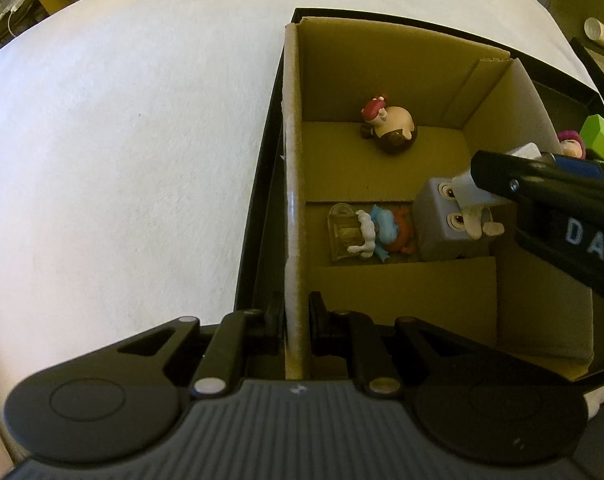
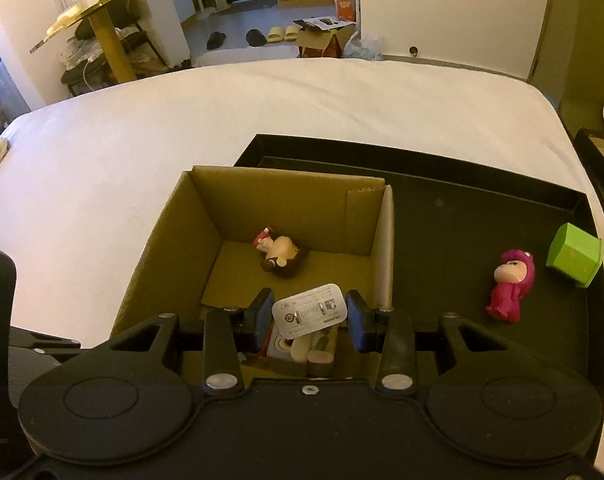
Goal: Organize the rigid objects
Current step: 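Lower the white charger into the box and open the right gripper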
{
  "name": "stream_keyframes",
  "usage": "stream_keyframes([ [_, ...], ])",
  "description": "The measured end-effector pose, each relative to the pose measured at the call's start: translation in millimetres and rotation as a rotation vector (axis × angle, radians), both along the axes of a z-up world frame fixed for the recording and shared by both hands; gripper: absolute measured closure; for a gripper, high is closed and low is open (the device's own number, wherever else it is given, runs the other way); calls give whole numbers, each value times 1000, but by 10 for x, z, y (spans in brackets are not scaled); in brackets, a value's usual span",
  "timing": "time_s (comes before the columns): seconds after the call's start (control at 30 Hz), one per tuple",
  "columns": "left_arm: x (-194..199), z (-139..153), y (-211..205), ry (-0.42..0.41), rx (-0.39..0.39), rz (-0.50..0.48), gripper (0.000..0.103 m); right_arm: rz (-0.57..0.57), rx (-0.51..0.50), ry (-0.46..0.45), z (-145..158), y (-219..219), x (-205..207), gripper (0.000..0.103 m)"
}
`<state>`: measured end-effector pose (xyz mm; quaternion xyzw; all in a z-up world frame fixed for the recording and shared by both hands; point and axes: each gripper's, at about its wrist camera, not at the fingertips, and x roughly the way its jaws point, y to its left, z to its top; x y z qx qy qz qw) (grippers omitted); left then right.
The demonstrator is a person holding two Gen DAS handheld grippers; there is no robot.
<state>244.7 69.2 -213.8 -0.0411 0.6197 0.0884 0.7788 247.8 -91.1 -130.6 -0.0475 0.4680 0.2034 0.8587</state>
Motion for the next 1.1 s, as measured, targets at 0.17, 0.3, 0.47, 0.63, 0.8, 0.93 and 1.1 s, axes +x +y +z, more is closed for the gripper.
stream_keyframes([
  [0.17,3,11,0,0,1,0,92,-5,-19,7,-10,0,29,63],
  [0.3,7,11,-14,0,10,-5,92,-16,-9,-10,57,-68,7,62],
  [0.47,11,14,-39,-1,18,-7,92,-24,37,-18,158,-183,-40,62],
  [0.63,13,30,-76,-2,28,-9,92,-35,65,-36,264,-295,-90,62],
  [0.8,29,28,-114,1,38,-13,92,-57,86,-47,329,-450,-122,62],
  [0.93,30,6,-123,4,45,-15,92,-82,98,-51,352,-600,-143,62],
  [1.1,39,-3,-152,10,56,-17,92,-121,108,-49,340,-828,-159,62],
])
